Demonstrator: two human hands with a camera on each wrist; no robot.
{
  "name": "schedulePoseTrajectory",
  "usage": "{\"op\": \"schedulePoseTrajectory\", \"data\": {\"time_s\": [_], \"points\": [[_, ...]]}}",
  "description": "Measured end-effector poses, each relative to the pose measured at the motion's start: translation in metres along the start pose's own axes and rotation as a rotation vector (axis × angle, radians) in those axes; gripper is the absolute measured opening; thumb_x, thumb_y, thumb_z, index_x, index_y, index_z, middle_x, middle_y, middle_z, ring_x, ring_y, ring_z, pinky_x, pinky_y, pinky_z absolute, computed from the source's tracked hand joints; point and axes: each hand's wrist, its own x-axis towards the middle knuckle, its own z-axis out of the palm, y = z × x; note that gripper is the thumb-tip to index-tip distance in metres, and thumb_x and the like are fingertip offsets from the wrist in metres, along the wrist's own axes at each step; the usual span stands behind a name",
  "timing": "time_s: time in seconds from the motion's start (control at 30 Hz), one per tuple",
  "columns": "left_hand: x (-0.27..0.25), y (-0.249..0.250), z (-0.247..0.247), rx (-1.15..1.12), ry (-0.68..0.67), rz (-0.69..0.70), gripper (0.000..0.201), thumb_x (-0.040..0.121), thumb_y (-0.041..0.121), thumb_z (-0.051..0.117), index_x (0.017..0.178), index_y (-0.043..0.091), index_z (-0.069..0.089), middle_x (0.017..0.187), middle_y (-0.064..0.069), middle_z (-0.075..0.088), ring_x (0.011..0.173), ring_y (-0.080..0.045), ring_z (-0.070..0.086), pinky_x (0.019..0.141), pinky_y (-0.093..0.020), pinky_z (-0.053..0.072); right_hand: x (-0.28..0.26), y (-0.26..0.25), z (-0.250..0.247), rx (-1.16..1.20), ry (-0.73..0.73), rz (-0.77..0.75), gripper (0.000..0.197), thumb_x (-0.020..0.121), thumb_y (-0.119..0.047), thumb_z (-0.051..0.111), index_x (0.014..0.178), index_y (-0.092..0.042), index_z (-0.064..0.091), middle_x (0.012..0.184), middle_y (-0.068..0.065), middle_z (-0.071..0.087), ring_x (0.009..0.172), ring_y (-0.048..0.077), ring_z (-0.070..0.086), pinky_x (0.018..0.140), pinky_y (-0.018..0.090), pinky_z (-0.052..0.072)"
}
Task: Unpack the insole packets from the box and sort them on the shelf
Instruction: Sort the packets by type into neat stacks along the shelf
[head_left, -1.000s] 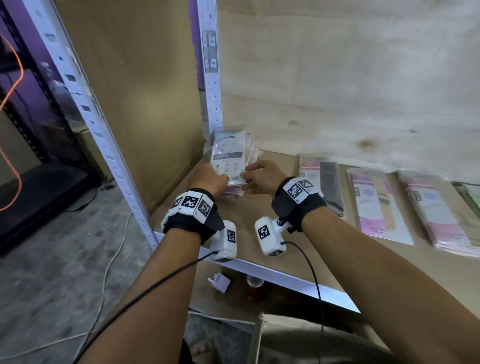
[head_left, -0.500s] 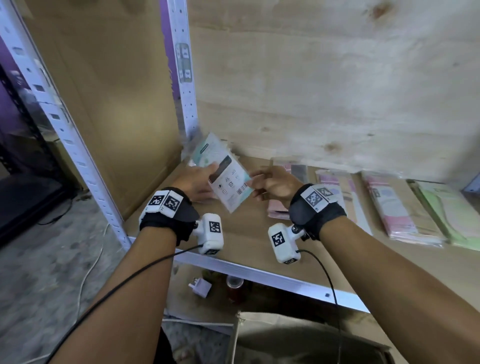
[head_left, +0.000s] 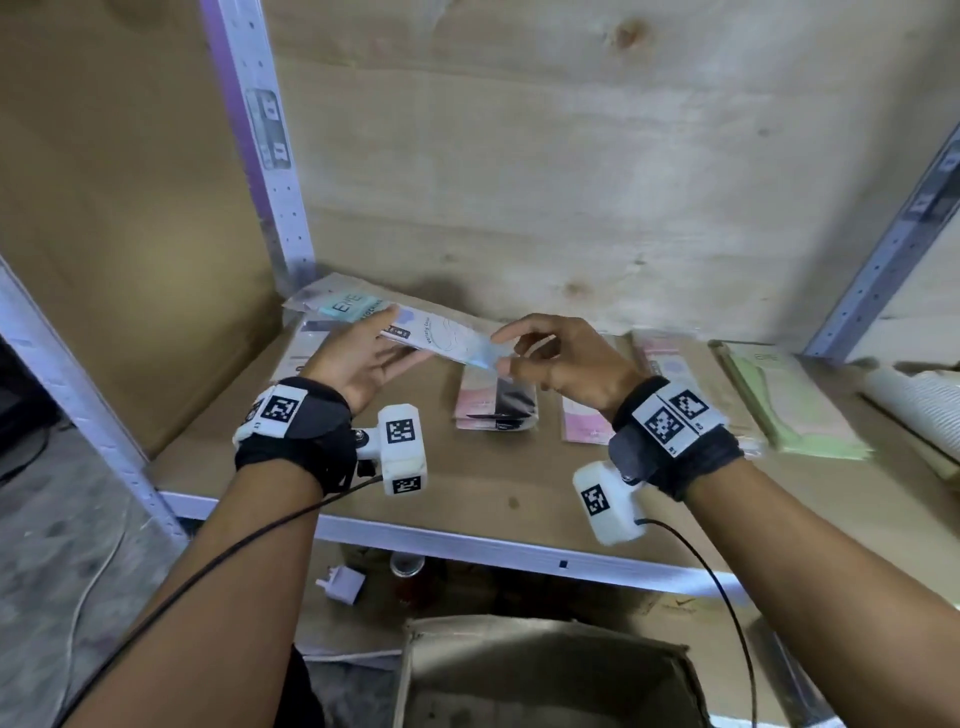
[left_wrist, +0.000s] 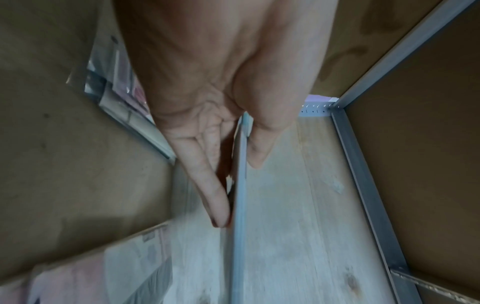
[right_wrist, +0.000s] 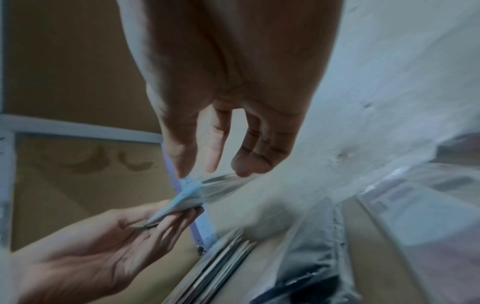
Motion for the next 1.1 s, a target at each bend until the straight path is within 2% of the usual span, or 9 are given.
{"op": "schedulePoseTrajectory", "data": {"time_s": [0.17,0.3,0.5,0.63,0.73,0.83,0.9,0.97,1.1], "points": [[-0.001,-0.020,0.025,0.050,-0.138,-0.047,0.017,0.096,0.014,0.064,0.111,0.007,0.060,0.109,-0.016,0.075,0.104,-0.027,0.073,0.072,-0.032,0.062,-0.016,0.030,-0.029,0.171,0.275,0.156,0.033,0.083,-0.032,0.077,0.111,-0.018,0.068,0.094,0.005,0.062,0.074,0.013,0.060,0.054,0.018,0.047],[0.000,-0.039,0.045,0.106,-0.243,-0.078,0.015,0.095,0.014,0.063,0.109,0.009,0.061,0.110,-0.014,0.075,0.104,-0.024,0.073,0.075,-0.033,0.062,-0.032,0.056,-0.044,0.442,0.217,0.326,0.053,0.082,-0.036,0.078,0.125,-0.013,0.056,0.107,0.012,0.068,0.077,0.020,0.066,0.059,0.028,0.054],[0.006,-0.069,0.071,0.136,-0.310,-0.176,0.030,0.094,0.015,0.065,0.121,0.004,0.058,0.115,-0.018,0.073,0.103,-0.024,0.074,0.074,-0.031,0.062,-0.047,0.080,-0.060,0.565,0.129,0.346,0.026,0.090,-0.007,0.068,0.115,-0.007,0.061,0.089,0.009,0.070,0.065,0.018,0.068,0.052,0.025,0.053],[0.015,-0.080,0.081,0.093,-0.200,-0.109,0.026,0.090,0.010,0.070,0.115,0.006,0.062,0.105,-0.012,0.077,0.096,-0.018,0.075,0.071,-0.024,0.060,-0.048,0.089,-0.074,0.552,0.143,0.326,0.013,0.091,-0.006,0.066,0.101,-0.013,0.063,0.081,0.004,0.069,0.061,0.014,0.064,0.048,0.022,0.047],[0.022,-0.080,0.083,0.064,-0.044,-0.037,0.031,0.089,0.011,0.071,0.119,0.004,0.064,0.107,-0.010,0.076,0.096,-0.017,0.073,0.069,-0.024,0.060,-0.051,0.098,-0.078,0.491,0.185,0.373,0.024,0.091,0.000,0.060,0.111,-0.013,0.060,0.084,0.006,0.065,0.058,0.012,0.063,0.046,0.022,0.045],[0.024,-0.078,0.078,0.153,-0.007,0.013,0.010,0.085,0.018,0.074,0.094,0.015,0.077,0.097,-0.004,0.078,0.077,-0.014,0.069,0.061,-0.024,0.053,-0.054,0.102,-0.081,0.460,0.180,0.390,0.032,0.091,0.003,0.055,0.119,-0.012,0.058,0.084,0.007,0.061,0.054,0.009,0.061,0.044,0.020,0.042],[0.024,-0.075,0.073,0.210,0.060,0.058,0.006,0.085,0.018,0.076,0.091,0.016,0.076,0.087,-0.005,0.078,0.068,-0.012,0.071,0.051,-0.021,0.051,-0.057,0.102,-0.083,0.459,0.165,0.382,0.032,0.091,0.003,0.056,0.119,-0.013,0.060,0.084,0.007,0.062,0.055,0.010,0.060,0.043,0.019,0.039],[0.024,-0.072,0.069,0.252,0.098,0.091,0.013,0.087,0.022,0.075,0.096,0.012,0.073,0.080,-0.003,0.079,0.067,-0.011,0.075,0.052,-0.021,0.054,-0.060,0.101,-0.085,0.458,0.163,0.382,0.029,0.091,0.001,0.058,0.113,-0.018,0.063,0.081,0.004,0.066,0.056,0.010,0.059,0.042,0.020,0.037],[0.027,-0.069,0.065,0.417,0.132,0.104,0.016,0.093,0.029,0.068,0.088,0.014,0.070,0.079,-0.004,0.078,0.066,-0.014,0.072,0.060,-0.024,0.055,-0.063,0.100,-0.086,0.450,0.150,0.390,0.029,0.092,0.000,0.057,0.111,-0.021,0.065,0.079,0.003,0.071,0.056,0.011,0.059,0.042,0.020,0.035]]}}
